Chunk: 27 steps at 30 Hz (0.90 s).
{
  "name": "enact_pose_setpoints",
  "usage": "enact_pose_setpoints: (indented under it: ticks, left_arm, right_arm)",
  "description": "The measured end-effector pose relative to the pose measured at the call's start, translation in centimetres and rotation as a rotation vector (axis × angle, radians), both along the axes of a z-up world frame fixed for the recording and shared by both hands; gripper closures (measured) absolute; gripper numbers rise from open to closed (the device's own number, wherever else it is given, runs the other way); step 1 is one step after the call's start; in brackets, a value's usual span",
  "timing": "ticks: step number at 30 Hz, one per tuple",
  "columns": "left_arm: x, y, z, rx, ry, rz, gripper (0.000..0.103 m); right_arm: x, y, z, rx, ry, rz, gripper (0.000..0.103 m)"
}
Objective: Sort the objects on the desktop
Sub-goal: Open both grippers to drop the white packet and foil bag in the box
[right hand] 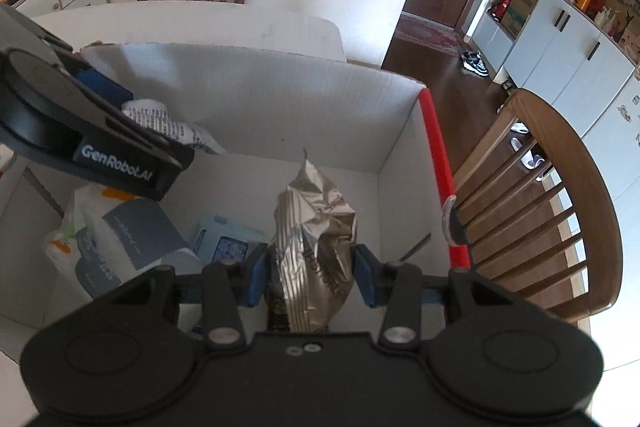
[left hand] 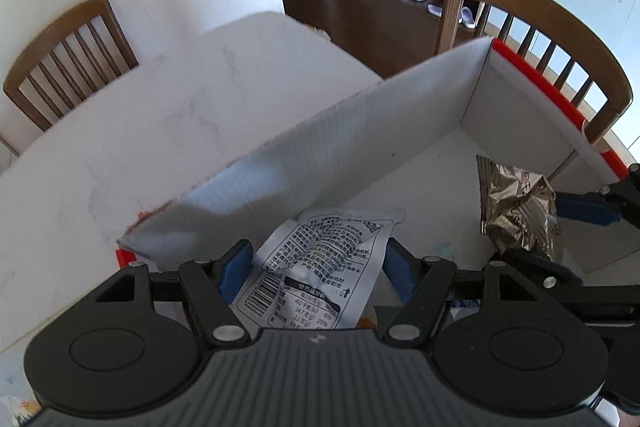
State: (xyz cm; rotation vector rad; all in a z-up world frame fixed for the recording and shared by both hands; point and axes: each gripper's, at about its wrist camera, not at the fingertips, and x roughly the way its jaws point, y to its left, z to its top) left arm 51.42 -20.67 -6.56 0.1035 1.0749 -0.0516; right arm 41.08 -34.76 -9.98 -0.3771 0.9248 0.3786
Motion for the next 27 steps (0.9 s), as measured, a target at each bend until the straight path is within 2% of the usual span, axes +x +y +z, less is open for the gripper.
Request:
enact_pose_setpoints:
  ticks: [5,12,16,20,27]
  left_arm:
    - [0.0,0.3,-0.9,-0.010,0.020,0.002,0.033]
    - [-0.1,0.0,-1.9,-0.020,0.061,-0.021,0.032]
    - [-0.3,0.1,-2.0,-0.020,0.052,-0.028,0.032]
    - [-0.5,0.2,-1.8,-0.026,0.040,-0.035,0.031]
    - [-0.9,0.0,-0.6,-0.050,0.015,-0.024,0.023]
  right_arm:
    - [-0.7,0.6,-0.2,-0.025,-0.015,0.040,0.057]
    - [-0.6,0.6,-0.3,-0.012,-0.006,0.051,0.055]
    - [-0.9,0.3,0.2,0.016,-0.012,0.075,0.034]
    - [-1.4,0.3,0.4,0.012,-0.023,0.087,0.032]
    - [-2.1,-0.5,1.0,0.035,-0.023,0.079,0.028]
